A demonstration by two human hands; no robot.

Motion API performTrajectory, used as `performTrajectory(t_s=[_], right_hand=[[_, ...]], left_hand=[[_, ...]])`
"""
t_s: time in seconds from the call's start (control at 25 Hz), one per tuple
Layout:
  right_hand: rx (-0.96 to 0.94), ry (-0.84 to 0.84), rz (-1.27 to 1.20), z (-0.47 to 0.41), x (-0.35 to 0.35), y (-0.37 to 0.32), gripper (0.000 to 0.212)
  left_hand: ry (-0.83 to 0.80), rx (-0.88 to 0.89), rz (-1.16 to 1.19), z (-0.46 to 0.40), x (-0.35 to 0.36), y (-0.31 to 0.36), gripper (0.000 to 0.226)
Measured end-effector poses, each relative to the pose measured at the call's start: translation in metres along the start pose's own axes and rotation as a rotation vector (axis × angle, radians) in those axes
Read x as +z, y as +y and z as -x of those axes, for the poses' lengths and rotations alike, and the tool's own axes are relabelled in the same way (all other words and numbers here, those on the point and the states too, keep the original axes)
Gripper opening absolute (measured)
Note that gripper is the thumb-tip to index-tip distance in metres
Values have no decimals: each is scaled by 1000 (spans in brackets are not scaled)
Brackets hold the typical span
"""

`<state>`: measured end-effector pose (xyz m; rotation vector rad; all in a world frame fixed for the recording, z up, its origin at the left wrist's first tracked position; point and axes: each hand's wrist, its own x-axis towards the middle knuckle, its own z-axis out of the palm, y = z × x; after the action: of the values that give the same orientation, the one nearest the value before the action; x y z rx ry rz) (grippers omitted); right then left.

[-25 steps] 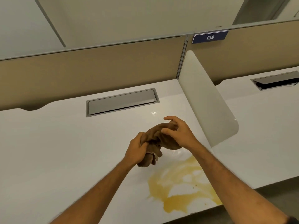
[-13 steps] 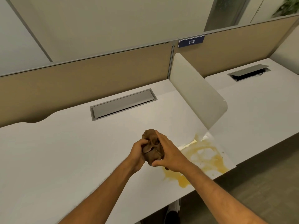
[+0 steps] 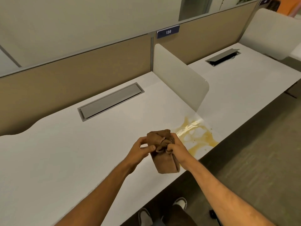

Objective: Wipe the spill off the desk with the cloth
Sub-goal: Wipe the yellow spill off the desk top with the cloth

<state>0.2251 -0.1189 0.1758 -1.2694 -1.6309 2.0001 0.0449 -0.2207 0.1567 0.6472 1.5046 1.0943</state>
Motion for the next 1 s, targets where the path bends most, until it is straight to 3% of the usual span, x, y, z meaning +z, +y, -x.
performTrajectory(t_s=[0.12, 0.24, 0.44, 0.48, 0.56, 0.68, 0.8, 0.92, 1.0], right_hand=[[38, 1, -10, 13, -3, 19, 66], [-51, 80, 58, 28, 0, 44, 83], [-116, -57, 662, 32, 25, 87, 126], [-121, -52, 655, 27, 31, 95, 123], [-127, -26, 523, 14, 41, 110, 98], [-131, 40, 504, -7, 49, 134, 78], [-143, 126, 694, -30, 64, 171, 86], [-208, 182, 1140, -49, 89, 202, 96], [-260, 186, 1230, -64, 98, 205, 97]], left_hand=[[-55, -44, 19, -1, 14, -8, 54], [10, -82, -49, 5, 30, -25, 44], [77, -171, 100, 9, 37, -64, 38], [79, -182, 127, 8, 34, -70, 38], [57, -208, 142, 6, 23, -85, 39], [68, -153, -152, 5, -7, -111, 42], [246, -76, -619, -2, -59, -148, 58], [127, -33, -964, -14, -107, -186, 76], [50, 1, -1127, -27, -121, -203, 78]])
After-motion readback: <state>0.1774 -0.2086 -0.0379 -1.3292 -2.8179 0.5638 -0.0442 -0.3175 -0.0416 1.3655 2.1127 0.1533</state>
